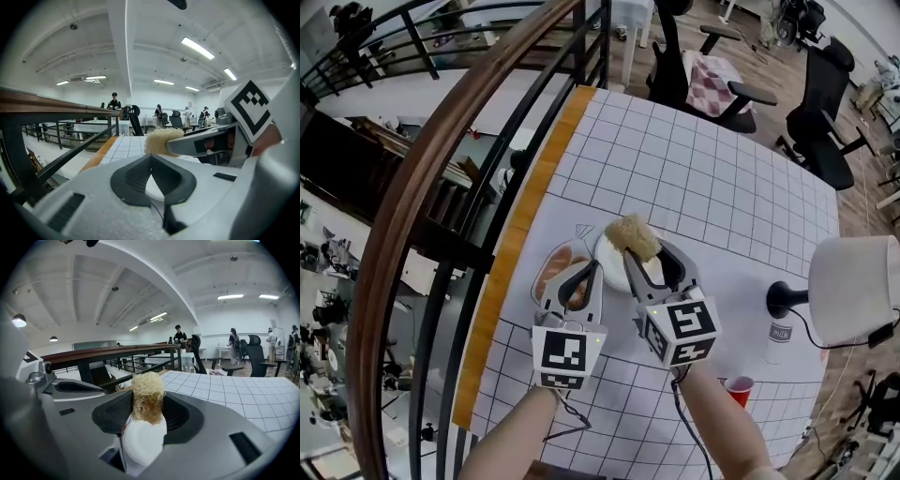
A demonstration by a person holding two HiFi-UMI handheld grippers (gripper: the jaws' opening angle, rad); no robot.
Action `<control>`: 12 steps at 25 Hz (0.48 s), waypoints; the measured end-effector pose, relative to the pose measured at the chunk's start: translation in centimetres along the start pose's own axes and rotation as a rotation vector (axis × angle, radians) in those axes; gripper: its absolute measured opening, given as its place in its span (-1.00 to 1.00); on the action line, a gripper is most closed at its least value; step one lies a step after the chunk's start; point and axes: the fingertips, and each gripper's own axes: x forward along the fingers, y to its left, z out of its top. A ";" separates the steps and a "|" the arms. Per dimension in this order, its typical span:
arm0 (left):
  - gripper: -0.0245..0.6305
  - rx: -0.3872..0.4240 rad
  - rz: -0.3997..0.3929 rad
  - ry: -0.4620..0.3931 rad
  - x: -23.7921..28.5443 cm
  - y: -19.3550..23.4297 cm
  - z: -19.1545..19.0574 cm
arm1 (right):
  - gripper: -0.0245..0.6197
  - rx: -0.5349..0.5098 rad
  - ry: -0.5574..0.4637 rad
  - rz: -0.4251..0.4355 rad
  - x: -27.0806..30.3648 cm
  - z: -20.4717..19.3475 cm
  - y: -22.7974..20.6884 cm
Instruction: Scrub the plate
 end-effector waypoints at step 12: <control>-0.89 0.021 -0.019 0.204 3.7 -0.9 -8.7 | -0.32 -0.153 0.141 0.060 4.0 -5.4 1.8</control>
